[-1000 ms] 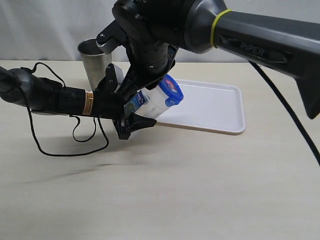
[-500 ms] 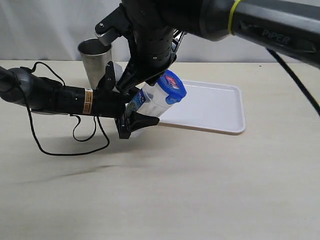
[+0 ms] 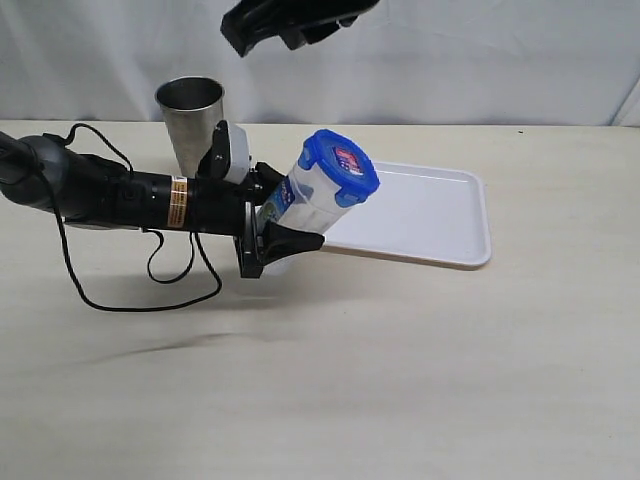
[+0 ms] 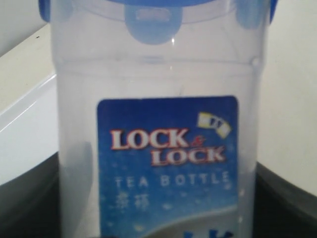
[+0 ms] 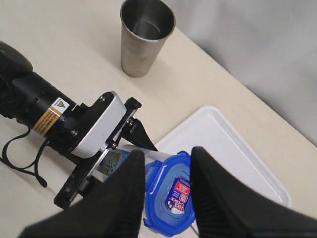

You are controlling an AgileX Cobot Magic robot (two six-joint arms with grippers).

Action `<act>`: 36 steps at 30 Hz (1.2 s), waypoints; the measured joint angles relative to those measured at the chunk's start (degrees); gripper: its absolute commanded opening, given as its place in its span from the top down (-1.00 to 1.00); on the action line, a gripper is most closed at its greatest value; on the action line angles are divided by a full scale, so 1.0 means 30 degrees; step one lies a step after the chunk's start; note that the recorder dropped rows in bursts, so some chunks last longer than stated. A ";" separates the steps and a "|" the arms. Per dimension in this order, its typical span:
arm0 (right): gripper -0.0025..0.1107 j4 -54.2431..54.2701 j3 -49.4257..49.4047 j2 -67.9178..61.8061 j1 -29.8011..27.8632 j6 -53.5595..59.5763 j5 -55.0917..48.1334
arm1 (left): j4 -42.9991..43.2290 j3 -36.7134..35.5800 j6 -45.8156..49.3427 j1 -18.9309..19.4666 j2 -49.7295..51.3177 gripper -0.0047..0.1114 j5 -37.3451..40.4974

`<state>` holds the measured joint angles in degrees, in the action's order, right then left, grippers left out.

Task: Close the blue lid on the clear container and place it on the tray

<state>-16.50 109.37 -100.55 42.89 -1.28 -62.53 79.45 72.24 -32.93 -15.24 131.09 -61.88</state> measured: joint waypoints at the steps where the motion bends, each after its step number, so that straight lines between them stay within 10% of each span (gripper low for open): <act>1: 0.43 0.0076 0.0000 0.0168 0.0000 0.0000 0.0083 | 0.0000 0.0000 0.0041 0.0000 0.0000 0.92 -0.0234; 10: 0.43 0.0641 -0.1434 0.1489 0.0000 0.0050 0.1916 | -0.0266 0.0000 0.0574 0.0000 0.0000 0.92 -0.1923; 24: 0.44 -0.4999 -1.3744 0.8854 0.0000 -0.5652 1.4020 | -0.0538 0.0000 0.0650 0.0000 0.0000 0.92 -0.1969; 30: 0.88 -0.7359 -1.7999 1.1458 0.0000 -0.8066 1.8161 | -0.0586 0.0000 0.0691 0.0000 0.0000 0.92 -0.2001; 36: 0.88 -0.8240 -1.9961 1.2002 -0.0887 -0.8635 1.9340 | -0.0821 0.0000 0.0725 0.0000 0.0000 0.92 -0.2001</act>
<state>-41.22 49.49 -64.55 40.23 -27.18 -4.51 76.99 72.24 -30.76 -15.24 131.09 -67.88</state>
